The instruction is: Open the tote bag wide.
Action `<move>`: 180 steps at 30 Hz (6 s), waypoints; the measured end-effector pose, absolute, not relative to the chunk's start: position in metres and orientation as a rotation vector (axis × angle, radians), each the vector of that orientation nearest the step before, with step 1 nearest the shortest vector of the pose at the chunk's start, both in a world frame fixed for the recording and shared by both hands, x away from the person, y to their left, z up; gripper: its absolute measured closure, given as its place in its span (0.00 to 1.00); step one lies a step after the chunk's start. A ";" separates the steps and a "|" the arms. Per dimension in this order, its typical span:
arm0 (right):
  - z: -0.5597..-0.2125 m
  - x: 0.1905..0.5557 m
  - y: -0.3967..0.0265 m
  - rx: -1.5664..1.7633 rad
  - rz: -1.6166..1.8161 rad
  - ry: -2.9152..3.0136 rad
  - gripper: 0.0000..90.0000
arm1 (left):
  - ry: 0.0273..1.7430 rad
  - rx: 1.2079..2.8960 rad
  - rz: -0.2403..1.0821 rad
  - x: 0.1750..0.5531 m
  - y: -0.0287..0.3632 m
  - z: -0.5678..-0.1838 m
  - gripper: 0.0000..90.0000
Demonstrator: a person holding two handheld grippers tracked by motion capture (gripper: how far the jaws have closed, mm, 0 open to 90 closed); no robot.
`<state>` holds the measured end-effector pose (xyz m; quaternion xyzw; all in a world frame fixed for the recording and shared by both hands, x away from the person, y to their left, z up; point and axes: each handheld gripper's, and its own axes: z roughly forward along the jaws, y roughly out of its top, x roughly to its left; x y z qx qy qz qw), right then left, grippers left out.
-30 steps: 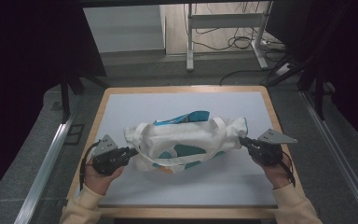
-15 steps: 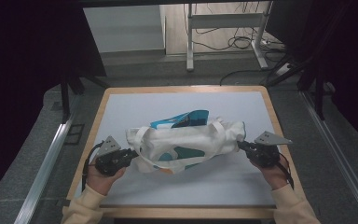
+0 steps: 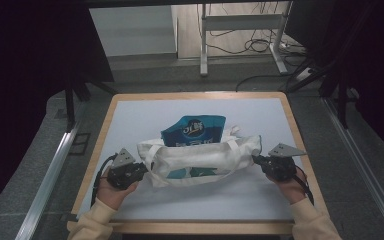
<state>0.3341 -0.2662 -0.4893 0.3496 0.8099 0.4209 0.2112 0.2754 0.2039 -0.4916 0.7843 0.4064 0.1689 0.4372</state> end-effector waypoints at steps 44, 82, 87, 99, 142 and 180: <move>-0.510 0.339 -0.266 1.054 1.056 2.335 0.64 | 1.107 1.984 0.453 0.285 0.204 -0.515 0.60; -0.437 0.362 -0.210 0.869 1.223 2.319 0.97 | 1.082 1.900 0.344 0.310 0.191 -0.447 0.99; -0.456 0.359 -0.211 0.899 1.181 2.374 0.97 | 1.090 1.968 0.307 0.309 0.183 -0.469 0.99; -0.495 0.350 -0.209 0.952 1.082 2.450 0.98 | 1.104 1.995 0.269 0.299 0.181 -0.495 1.00; -0.525 0.302 -0.174 0.788 1.003 2.589 0.99 | 1.202 2.005 0.317 0.340 0.165 -0.502 1.00; -0.468 0.345 -0.187 0.861 1.185 2.389 0.99 | 1.082 2.017 0.248 0.305 0.157 -0.483 0.99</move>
